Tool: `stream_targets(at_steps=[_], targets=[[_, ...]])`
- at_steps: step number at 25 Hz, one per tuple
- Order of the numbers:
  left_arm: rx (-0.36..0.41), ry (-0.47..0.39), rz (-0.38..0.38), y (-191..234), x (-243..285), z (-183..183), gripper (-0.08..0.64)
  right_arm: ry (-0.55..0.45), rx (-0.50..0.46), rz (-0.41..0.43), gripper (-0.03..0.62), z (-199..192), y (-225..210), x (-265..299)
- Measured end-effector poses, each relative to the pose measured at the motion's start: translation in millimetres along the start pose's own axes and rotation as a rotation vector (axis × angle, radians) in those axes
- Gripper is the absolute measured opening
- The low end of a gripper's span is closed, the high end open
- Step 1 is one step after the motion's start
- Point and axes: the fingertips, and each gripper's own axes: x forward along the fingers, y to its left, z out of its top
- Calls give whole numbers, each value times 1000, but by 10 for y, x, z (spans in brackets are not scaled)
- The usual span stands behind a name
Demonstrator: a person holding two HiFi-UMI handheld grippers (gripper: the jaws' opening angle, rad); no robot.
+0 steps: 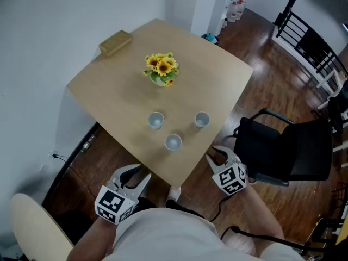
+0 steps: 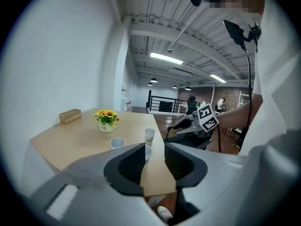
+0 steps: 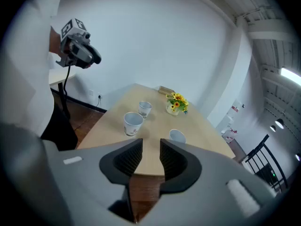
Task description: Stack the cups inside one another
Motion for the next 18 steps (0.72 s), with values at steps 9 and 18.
stream_targets(at_steps=[9,18], targets=[[-4,0,-31,493,185,218,138,153,-115,18,121,-11,-687,1048],[4,21,-59,852,148,207,138,353,-161,93,106,-260,-732,1583]])
